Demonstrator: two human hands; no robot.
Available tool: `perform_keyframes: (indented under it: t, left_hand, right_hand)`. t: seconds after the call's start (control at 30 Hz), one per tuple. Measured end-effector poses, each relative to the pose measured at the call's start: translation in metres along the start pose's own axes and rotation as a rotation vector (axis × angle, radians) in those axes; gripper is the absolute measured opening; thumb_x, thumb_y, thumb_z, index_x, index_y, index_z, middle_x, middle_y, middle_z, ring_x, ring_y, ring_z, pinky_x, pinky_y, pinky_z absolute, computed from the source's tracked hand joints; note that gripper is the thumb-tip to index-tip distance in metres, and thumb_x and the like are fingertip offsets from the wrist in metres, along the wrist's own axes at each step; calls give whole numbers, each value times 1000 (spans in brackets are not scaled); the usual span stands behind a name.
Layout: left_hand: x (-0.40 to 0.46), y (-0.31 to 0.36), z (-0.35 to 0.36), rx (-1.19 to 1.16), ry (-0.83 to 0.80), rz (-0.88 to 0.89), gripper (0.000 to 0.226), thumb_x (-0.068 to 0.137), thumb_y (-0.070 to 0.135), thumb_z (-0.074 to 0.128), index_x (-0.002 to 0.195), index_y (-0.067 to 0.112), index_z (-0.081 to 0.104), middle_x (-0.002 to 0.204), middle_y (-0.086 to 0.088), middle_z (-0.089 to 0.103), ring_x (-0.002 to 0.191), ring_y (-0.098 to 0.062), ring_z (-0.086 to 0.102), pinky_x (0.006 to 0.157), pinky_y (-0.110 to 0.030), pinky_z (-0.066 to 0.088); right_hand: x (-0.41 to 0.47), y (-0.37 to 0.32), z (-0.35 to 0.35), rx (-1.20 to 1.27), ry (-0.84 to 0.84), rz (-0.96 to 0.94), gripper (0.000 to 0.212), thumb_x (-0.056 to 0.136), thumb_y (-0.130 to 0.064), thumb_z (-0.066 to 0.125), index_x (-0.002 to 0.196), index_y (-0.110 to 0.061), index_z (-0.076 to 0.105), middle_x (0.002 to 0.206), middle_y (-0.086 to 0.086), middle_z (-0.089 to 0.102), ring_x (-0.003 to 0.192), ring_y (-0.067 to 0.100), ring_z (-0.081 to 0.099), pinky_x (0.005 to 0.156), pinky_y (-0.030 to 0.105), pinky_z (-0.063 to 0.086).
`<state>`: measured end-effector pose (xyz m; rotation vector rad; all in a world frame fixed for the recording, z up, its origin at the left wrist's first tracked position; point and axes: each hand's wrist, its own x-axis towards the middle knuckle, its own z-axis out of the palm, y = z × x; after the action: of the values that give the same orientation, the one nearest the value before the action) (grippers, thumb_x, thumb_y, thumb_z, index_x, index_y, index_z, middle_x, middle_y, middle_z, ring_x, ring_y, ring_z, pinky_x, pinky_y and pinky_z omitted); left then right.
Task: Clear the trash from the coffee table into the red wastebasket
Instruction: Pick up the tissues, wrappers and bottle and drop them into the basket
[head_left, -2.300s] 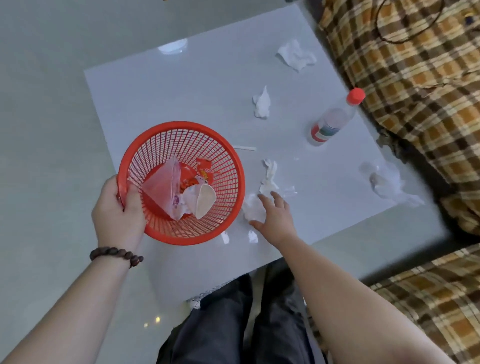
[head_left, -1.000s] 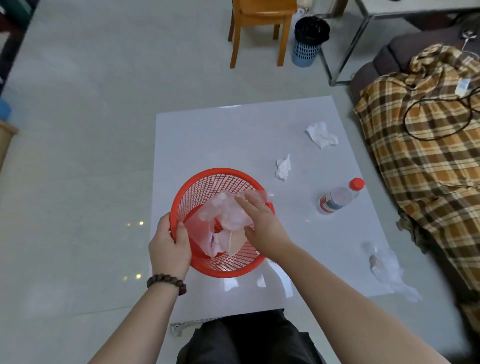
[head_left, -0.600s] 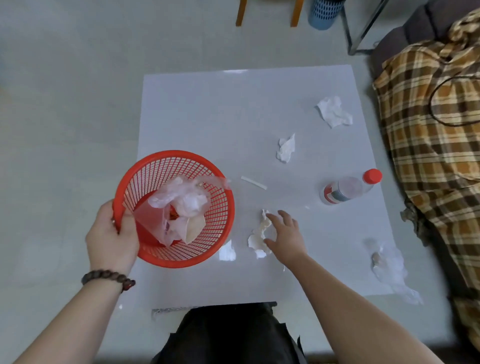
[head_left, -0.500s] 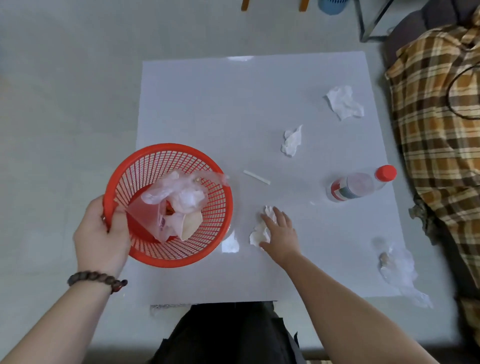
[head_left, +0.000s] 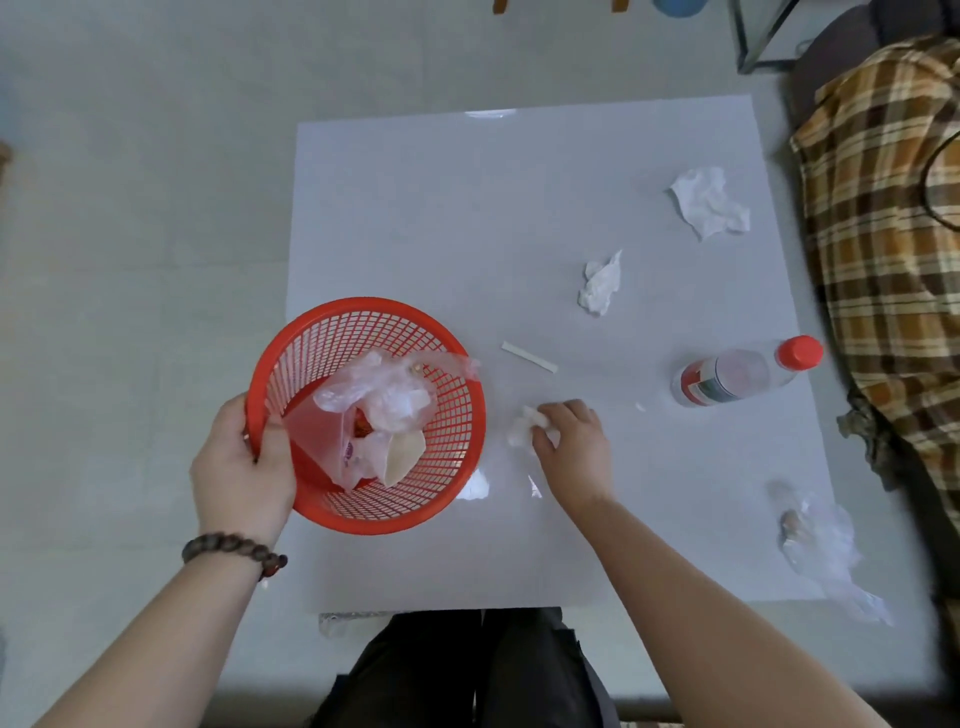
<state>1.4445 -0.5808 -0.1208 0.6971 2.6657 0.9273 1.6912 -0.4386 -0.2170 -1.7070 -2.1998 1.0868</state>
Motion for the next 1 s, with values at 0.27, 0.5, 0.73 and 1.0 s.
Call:
perform_keyframes:
  t: [0.27,0.5,0.73,1.0]
  left_hand:
    - [-11,32,3,-106,-108,43,23,92,14,48,112,16,59,90,8,60,80,-11,54,71,-22,38]
    - [-19,60,5,-152,-185,114,21,94,18,46,111,19,58,93,9,61,79,-9,55,59,-6,34]
    - [-52,83,25,-147,-209,128,20,94,19,46,110,17,59,93,6,60,80,-14,55,57,-14,36]
    - [-140,109,79,-92,-134,50,21,93,17,46,109,13,58,93,2,58,80,-18,51,68,-30,40]
  right_hand:
    - [-42,-109,-35,93,-20,-342,24,81,-17,69,104,-15,70,103,3,66,99,24,58,76,34,50]
    - [-65,-114,-54,-112,-38,-286,49,81,-35,71,127,-27,58,127,-1,59,117,23,48,94,37,47]
    - [-99,-20,-117,-12,174,8,42,87,-40,63,126,-24,57,125,0,57,116,20,48,94,32,43]
    - [-114,165,-167,-175,24,282,52,88,-32,61,137,-23,45,142,5,41,129,28,35,108,36,32]
